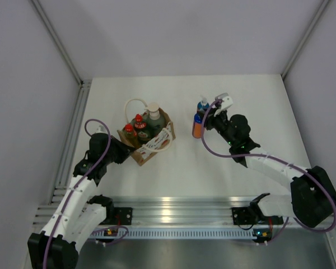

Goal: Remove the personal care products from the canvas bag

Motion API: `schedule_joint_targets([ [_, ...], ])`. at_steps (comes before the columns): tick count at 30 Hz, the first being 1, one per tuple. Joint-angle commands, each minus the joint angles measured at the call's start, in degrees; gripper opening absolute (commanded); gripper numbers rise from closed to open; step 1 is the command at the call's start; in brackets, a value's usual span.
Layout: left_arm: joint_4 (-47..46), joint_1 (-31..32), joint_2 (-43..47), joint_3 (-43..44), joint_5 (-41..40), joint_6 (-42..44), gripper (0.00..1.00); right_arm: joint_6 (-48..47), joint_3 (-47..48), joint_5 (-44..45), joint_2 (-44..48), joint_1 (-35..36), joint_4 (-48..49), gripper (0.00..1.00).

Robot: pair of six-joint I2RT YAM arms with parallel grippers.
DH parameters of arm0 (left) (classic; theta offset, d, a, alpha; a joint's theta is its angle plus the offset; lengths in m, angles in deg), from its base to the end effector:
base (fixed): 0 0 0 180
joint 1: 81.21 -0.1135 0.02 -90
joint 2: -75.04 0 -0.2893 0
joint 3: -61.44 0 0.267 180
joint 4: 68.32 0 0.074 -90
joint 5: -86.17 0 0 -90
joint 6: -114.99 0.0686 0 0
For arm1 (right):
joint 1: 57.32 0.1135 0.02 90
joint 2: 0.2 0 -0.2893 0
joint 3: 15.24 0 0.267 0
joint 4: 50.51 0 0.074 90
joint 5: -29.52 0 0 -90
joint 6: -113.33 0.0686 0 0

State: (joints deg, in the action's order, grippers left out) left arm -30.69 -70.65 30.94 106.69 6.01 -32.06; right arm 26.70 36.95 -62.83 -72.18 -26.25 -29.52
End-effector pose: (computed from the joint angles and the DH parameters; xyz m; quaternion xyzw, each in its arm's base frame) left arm 0.1876 -0.0469 0.2360 -0.3156 0.8326 -0.3132 0.3301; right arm 0.2763 0.1697 0.3012 -0.1817 0.6757 0.2252 0.6781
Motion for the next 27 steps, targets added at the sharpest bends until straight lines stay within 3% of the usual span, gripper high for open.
schedule_joint_targets([
  [1, 2.1, -0.3, 0.2, 1.4, -2.1, 1.2, 0.06, 2.2, -1.7, -2.3, 0.2, -1.6, 21.2, 0.0],
  [8, 2.0, -0.3, 0.2, 1.0, -2.3, 1.0, 0.06, 2.8, -5.2, -4.6, -5.4, -3.1, 31.0, 0.0],
  [22, 2.0, -0.3, 0.6, 1.0, -1.9, 1.1, 0.06, 3.4, -7.3, -6.5, -12.5, -3.8, 36.6, 0.01],
  [23, 2.0, -0.3, 0.7, 1.0, -2.0, 1.2, 0.06, 3.6, -7.4, -6.4, -12.6, -3.9, 36.9, 0.07],
  [24, 2.0, -0.3, 0.6, 1.0, -2.0, 1.2, 0.06, 4.0, -7.6, -5.9, -12.5, -3.8, 37.0, 0.22],
  [26, 2.1, -0.3, 0.6, 1.1, -2.0, 1.2, 0.06, 4.0, -7.9, -5.8, -12.3, -3.9, 37.3, 0.41],
  [27, 2.0, -0.3, 0.6, 1.1, -1.9, 1.1, 0.06, 4.0, -8.0, -5.7, -12.2, -3.9, 37.3, 0.45],
])
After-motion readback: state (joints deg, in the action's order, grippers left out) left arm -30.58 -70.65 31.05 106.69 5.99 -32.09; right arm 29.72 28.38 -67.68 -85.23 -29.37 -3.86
